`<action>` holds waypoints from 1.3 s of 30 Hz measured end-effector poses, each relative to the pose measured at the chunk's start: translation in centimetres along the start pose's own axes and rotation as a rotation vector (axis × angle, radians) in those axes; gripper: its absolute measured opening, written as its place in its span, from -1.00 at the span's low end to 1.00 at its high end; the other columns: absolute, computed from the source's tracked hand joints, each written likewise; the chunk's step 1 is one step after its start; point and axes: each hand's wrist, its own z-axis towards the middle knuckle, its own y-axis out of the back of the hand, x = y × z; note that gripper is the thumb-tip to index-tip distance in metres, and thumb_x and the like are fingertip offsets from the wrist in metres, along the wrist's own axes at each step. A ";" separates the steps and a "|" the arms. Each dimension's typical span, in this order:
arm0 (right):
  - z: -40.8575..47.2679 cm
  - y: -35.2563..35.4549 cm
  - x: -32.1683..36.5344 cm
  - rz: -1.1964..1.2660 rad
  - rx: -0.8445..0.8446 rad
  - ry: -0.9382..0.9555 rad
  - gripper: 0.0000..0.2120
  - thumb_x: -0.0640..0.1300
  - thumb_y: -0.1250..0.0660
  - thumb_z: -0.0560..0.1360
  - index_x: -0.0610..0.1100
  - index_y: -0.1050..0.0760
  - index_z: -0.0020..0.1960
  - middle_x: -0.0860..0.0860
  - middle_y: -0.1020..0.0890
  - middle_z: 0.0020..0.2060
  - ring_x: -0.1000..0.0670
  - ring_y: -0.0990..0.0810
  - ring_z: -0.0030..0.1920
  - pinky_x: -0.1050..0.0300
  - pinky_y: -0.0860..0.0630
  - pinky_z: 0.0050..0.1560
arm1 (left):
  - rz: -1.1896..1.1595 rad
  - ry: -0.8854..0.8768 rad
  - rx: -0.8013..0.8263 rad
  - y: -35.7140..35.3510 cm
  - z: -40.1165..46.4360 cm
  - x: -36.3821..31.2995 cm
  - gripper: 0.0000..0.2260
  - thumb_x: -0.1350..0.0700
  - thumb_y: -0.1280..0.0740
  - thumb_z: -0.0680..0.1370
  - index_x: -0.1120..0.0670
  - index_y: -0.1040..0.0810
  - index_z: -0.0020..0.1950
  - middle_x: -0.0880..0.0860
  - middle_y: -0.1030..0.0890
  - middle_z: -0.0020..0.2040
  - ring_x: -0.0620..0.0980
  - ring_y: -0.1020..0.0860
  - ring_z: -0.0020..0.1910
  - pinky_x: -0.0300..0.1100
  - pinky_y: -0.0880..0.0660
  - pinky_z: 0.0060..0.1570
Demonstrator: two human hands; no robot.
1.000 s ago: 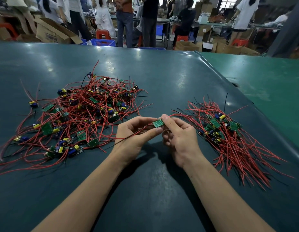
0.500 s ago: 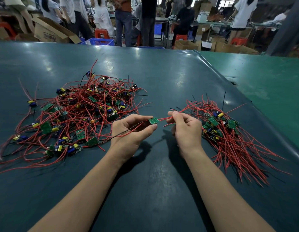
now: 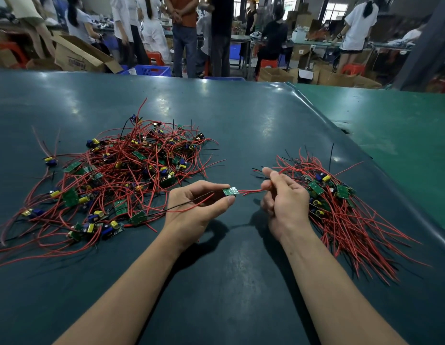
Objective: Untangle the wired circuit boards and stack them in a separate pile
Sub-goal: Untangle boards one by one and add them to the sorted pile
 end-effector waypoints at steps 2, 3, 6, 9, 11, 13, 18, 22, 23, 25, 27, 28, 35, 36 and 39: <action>0.1 0.0 -0.1 -0.095 -0.050 0.069 -0.81 -0.26 -0.21 0.63 -0.16 -0.57 -0.09 0.02 -0.61 -0.49 0.11 -0.29 -0.68 0.37 -0.17 -0.61 | 0.027 -0.017 0.010 0.0 -0.1 0.0 -0.84 0.32 -0.54 0.36 0.18 -0.69 -0.10 -0.11 -0.66 -0.33 -0.26 -0.57 -0.32 -0.43 -0.45 -0.26; 0.2 0.0 -0.1 -0.164 -0.067 0.112 -0.81 -0.25 -0.20 0.63 -0.15 -0.56 -0.08 0.01 -0.64 -0.46 0.10 -0.33 -0.66 0.35 -0.20 -0.62 | 0.028 -0.022 0.005 0.0 -0.1 0.0 -0.84 0.32 -0.54 0.36 0.18 -0.70 -0.10 -0.11 -0.66 -0.33 -0.26 -0.57 -0.32 -0.43 -0.45 -0.25; 0.1 0.0 -0.1 -0.211 -0.093 0.143 -0.82 -0.24 -0.19 0.64 -0.15 -0.53 -0.07 0.01 -0.70 -0.36 0.12 -0.40 -0.61 0.31 -0.27 -0.63 | 0.017 -0.022 -0.012 0.3 0.1 0.1 -0.84 0.32 -0.54 0.36 0.18 -0.70 -0.09 -0.10 -0.67 -0.32 -0.25 -0.58 -0.31 -0.43 -0.46 -0.24; 0.3 0.1 0.3 0.048 -0.097 0.019 -0.83 -0.25 -0.19 0.64 -0.20 -0.53 -0.06 -0.02 -0.68 -0.39 0.13 -0.36 -0.61 0.34 -0.23 -0.61 | 0.011 -0.011 0.006 0.2 0.1 0.1 -0.84 0.31 -0.54 0.36 0.18 -0.70 -0.08 -0.09 -0.68 -0.30 -0.25 -0.60 -0.30 -0.43 -0.46 -0.24; 0.4 0.2 0.6 0.166 -0.081 -0.041 -0.81 -0.25 -0.17 0.65 -0.22 -0.53 -0.06 -0.01 -0.60 -0.49 0.14 -0.30 -0.65 0.36 -0.17 -0.64 | 0.005 -0.005 0.012 0.2 0.1 0.2 -0.84 0.32 -0.54 0.37 0.18 -0.70 -0.08 -0.10 -0.68 -0.31 -0.26 -0.60 -0.30 -0.45 -0.46 -0.25; 0.5 0.4 0.6 0.190 -0.064 -0.062 -0.79 -0.23 -0.16 0.65 -0.21 -0.53 -0.08 0.04 -0.47 -0.58 0.15 -0.23 -0.67 0.37 -0.11 -0.65 | -0.011 0.013 0.035 0.3 0.1 0.2 -0.84 0.31 -0.54 0.37 0.17 -0.70 -0.09 -0.09 -0.68 -0.31 -0.25 -0.60 -0.30 -0.44 -0.46 -0.25; 0.4 0.5 0.7 0.143 -0.061 -0.063 -0.76 -0.17 -0.17 0.66 -0.17 -0.55 -0.10 0.07 -0.34 -0.64 0.14 -0.18 -0.68 0.37 -0.10 -0.63 | -0.014 0.013 0.102 0.2 -0.1 0.2 -0.84 0.34 -0.53 0.37 0.20 -0.69 -0.09 -0.06 -0.69 -0.28 -0.20 -0.63 -0.25 -0.41 -0.48 -0.19; 0.7 0.7 0.7 0.006 -0.154 0.073 -0.76 -0.17 -0.16 0.66 -0.18 -0.53 -0.10 -0.06 -0.60 -0.50 0.10 -0.27 -0.68 0.36 -0.15 -0.62 | -0.027 -0.005 0.064 0.4 0.1 0.3 -0.84 0.34 -0.52 0.36 0.22 -0.68 -0.09 -0.09 -0.67 -0.31 -0.23 -0.60 -0.29 -0.43 -0.46 -0.23; 0.6 0.6 0.6 -0.035 -0.174 0.116 -0.76 -0.16 -0.15 0.66 -0.17 -0.52 -0.10 -0.08 -0.65 -0.46 0.09 -0.30 -0.67 0.35 -0.16 -0.62 | -0.026 -0.010 0.047 0.4 0.1 0.3 -0.84 0.34 -0.53 0.36 0.21 -0.69 -0.09 -0.09 -0.68 -0.31 -0.22 -0.60 -0.29 -0.42 -0.47 -0.23; 0.6 0.7 0.6 -0.053 -0.213 0.163 -0.76 -0.14 -0.15 0.67 -0.16 -0.50 -0.11 -0.09 -0.68 -0.39 0.09 -0.36 -0.66 0.34 -0.18 -0.63 | -0.029 -0.018 0.013 0.4 0.1 0.3 -0.84 0.32 -0.53 0.36 0.16 -0.70 -0.09 -0.05 -0.69 -0.28 -0.18 -0.62 -0.27 -0.38 -0.51 -0.19; 0.6 0.9 0.8 -0.004 -0.254 0.164 -0.76 -0.11 -0.13 0.68 -0.15 -0.49 -0.09 -0.08 -0.70 -0.33 0.08 -0.43 -0.63 0.34 -0.22 -0.64 | -0.075 -0.018 -0.065 0.6 0.2 0.3 -0.83 0.26 -0.54 0.34 0.12 -0.70 -0.09 0.01 -0.70 -0.23 -0.08 -0.64 -0.23 -0.27 -0.57 -0.12; 0.7 0.9 1.0 0.032 -0.259 0.142 -0.77 -0.08 -0.13 0.68 -0.15 -0.48 -0.05 -0.09 -0.70 -0.28 0.06 -0.47 -0.61 0.33 -0.25 -0.64 | -0.126 -0.013 -0.122 0.9 0.4 0.4 -0.82 0.24 -0.54 0.34 0.11 -0.71 -0.08 0.04 -0.71 -0.21 -0.04 -0.64 -0.21 -0.23 -0.59 -0.09; -2.7 -1.3 -0.7 -0.218 0.283 -0.164 -0.69 0.09 -0.28 0.57 -0.16 -0.57 -0.06 0.01 -0.55 -0.46 0.11 -0.40 -0.58 0.35 -0.20 -0.65 | -0.156 0.023 -0.157 1.1 0.7 0.7 -0.78 0.22 -0.53 0.32 0.10 -0.70 -0.04 0.01 -0.72 -0.17 -0.10 -0.65 -0.18 -0.29 -0.57 -0.08; -3.0 -1.5 -0.9 -0.230 0.334 -0.162 -0.73 0.04 -0.30 0.57 -0.16 -0.57 -0.11 0.02 -0.54 -0.47 0.11 -0.38 -0.58 0.35 -0.19 -0.65 | -0.135 0.020 -0.090 0.9 0.4 0.6 -0.77 0.21 -0.53 0.31 0.10 -0.70 -0.05 0.02 -0.72 -0.16 -0.10 -0.66 -0.18 -0.30 -0.56 -0.09; -3.1 -1.5 -1.0 -0.203 0.341 -0.118 -0.77 -0.07 -0.28 0.61 -0.19 -0.60 -0.10 0.06 -0.49 -0.48 0.13 -0.33 -0.57 0.34 -0.17 -0.63 | -0.143 0.020 0.037 0.6 0.2 0.4 -0.78 0.28 -0.51 0.33 0.17 -0.69 -0.04 0.06 -0.73 -0.11 -0.10 -0.68 -0.13 -0.34 -0.54 -0.10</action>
